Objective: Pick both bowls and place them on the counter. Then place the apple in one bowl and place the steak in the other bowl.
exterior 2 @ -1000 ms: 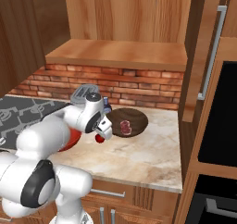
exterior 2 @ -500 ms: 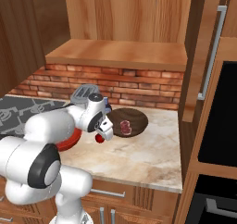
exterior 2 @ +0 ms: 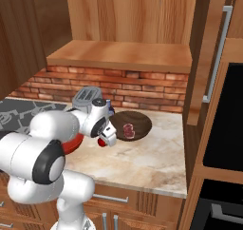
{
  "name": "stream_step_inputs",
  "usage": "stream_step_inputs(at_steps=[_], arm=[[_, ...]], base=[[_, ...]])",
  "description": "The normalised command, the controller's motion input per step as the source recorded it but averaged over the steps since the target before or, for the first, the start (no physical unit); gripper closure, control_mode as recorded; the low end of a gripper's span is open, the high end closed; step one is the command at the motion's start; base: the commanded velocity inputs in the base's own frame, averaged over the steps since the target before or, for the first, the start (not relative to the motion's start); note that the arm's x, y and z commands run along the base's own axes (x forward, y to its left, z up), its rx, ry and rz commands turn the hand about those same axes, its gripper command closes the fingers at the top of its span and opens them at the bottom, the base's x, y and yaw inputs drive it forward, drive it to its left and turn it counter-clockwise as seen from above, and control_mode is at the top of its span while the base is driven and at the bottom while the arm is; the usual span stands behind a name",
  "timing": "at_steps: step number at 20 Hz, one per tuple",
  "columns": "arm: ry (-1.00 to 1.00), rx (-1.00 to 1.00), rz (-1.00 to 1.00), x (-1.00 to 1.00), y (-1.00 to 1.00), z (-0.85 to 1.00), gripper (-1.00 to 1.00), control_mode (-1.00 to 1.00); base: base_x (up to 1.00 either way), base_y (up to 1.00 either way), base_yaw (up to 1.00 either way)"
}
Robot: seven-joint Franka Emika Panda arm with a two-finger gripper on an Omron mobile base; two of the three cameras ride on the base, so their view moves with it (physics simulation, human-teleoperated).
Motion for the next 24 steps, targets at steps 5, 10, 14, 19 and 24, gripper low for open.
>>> stream_step_inputs(at_steps=[5,10,14,19,24], arm=[[0.00,0.00,0.00,0.08,0.00,-0.18,-1.00,-1.00],[0.00,0.00,0.00,0.14,0.00,-0.19,-1.00,-1.00],[0.00,0.00,0.00,0.16,0.00,-0.16,-1.00,-1.00],[0.00,0.00,0.00,0.12,0.00,-0.13,-1.00,-1.00],[0.00,0.00,0.00,0.00,0.06,-0.04,-1.00,-1.00]], base=[[0.00,0.00,0.00],[0.00,0.00,0.00],[0.00,0.00,0.00],[0.00,0.00,0.00],[0.00,0.00,0.00]])
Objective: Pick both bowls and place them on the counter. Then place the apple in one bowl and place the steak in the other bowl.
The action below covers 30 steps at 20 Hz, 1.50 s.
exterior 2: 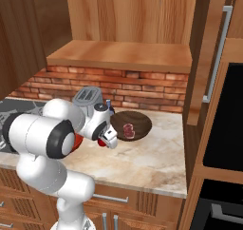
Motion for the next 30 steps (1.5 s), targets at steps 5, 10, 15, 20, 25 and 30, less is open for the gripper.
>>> stream_step_inputs(at_steps=[5,10,15,20,25,30], arm=[[0.00,0.00,0.00,0.00,0.02,-0.04,1.00,-1.00],[0.01,0.00,0.00,-0.01,0.00,-0.03,1.00,-1.00],[0.00,0.01,0.00,-0.29,0.00,0.10,1.00,-1.00],[-0.01,0.01,0.00,-0.32,0.00,0.34,1.00,-1.00],[-0.01,0.00,0.00,-0.27,0.00,0.48,1.00,-1.00],[0.00,0.00,0.00,-0.27,0.00,0.52,1.00,-1.00]], base=[[0.00,0.00,0.00],[0.00,0.00,0.00],[0.00,0.00,0.00],[0.00,0.00,0.00],[0.00,0.00,0.00],[0.00,0.00,0.00]])
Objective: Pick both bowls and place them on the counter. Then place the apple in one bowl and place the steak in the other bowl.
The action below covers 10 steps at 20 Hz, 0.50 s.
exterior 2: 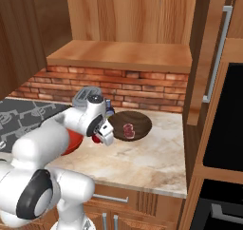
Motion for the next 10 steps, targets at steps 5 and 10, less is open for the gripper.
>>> stream_step_inputs(at_steps=[5,10], arm=[[0.00,0.00,0.00,-0.29,0.04,0.48,1.00,-1.00],[0.00,0.00,0.00,-0.21,0.07,0.47,1.00,-1.00]], base=[[0.00,0.00,0.00],[0.00,0.00,0.00]])
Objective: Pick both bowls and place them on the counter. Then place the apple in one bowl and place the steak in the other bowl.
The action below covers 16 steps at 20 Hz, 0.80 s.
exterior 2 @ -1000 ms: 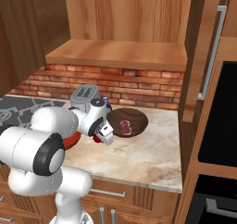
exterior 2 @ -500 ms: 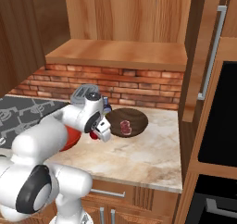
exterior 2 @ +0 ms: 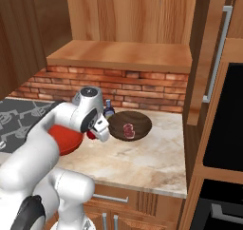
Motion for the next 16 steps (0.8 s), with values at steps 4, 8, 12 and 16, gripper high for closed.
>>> stream_step_inputs(at_steps=[4,8,12,16], arm=[[0.00,0.05,0.01,-0.35,0.23,0.32,1.00,-1.00],[-0.02,0.03,0.07,-0.29,0.47,0.18,1.00,-1.00],[-0.01,0.00,0.14,-0.08,0.57,0.14,1.00,-1.00],[0.00,0.00,0.13,0.02,0.54,0.06,1.00,-1.00]], base=[[0.00,0.00,0.00],[0.00,0.00,0.00],[0.00,0.00,0.00],[0.00,0.00,0.00]])
